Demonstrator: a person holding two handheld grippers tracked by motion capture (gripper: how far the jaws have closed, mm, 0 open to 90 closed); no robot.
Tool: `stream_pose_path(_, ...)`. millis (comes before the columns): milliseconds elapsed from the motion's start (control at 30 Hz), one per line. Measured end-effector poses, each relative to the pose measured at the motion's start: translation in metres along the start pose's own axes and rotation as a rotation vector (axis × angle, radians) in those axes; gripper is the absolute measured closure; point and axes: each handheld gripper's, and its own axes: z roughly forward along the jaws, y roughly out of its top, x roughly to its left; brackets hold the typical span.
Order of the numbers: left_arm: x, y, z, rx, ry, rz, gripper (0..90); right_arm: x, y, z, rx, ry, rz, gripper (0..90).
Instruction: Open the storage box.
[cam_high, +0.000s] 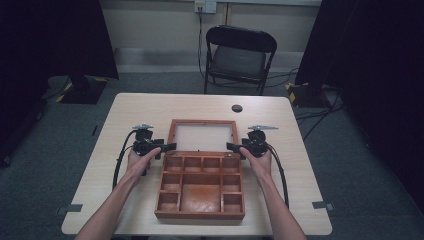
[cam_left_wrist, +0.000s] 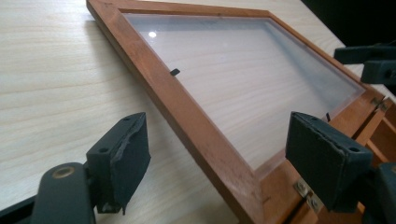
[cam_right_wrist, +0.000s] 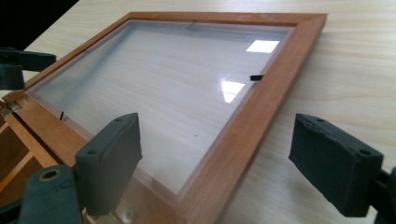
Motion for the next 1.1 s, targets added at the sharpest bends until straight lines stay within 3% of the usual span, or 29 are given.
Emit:
stream_pose_path(67, -0.003, -0.001, -0.006, -0.013, 0.014, 0.024, 21.9, 0.001, 0.0, -0.005, -0.005, 0.011, 0.007, 15.9)
stream_pose_path(200, -0.005, -0.002, -0.017, -0.019, 0.024, 0.052, 23.7, 0.006, -0.001, -0.018, -0.016, -0.008, -0.04, 18.0)
stream_pose_path(467, -0.007, -0.011, -0.041, -0.034, 0.022, 0.088, 23.3, 0.005, -0.015, -0.053, -0.037, -0.025, -0.035, 17.1)
stream_pose_path(500, -0.008, -0.013, -0.044, -0.029, 0.031, 0.103, 23.3, 0.004, -0.018, -0.059, -0.047, -0.024, -0.04, 17.1)
stream_pose_path(600, -0.01, -0.017, -0.052, -0.028, 0.017, 0.099, 22.9, 0.001, -0.027, -0.075, -0.043, -0.042, -0.047, 16.6)
stream_pose_path(667, -0.013, -0.02, -0.058, -0.019, 0.025, 0.128, 22.8, 0.0, -0.034, -0.084, -0.041, -0.05, -0.051, 16.8)
stream_pose_path(900, -0.015, -0.036, -0.077, 0.012, 0.036, 0.166, 20.5, 0.0, -0.051, -0.109, -0.021, -0.068, -0.065, 16.6)
stream_pose_path(1100, -0.008, -0.056, -0.094, 0.035, 0.077, 0.144, 19.4, 0.0, -0.07, -0.126, 0.01, -0.083, -0.071, 16.8)
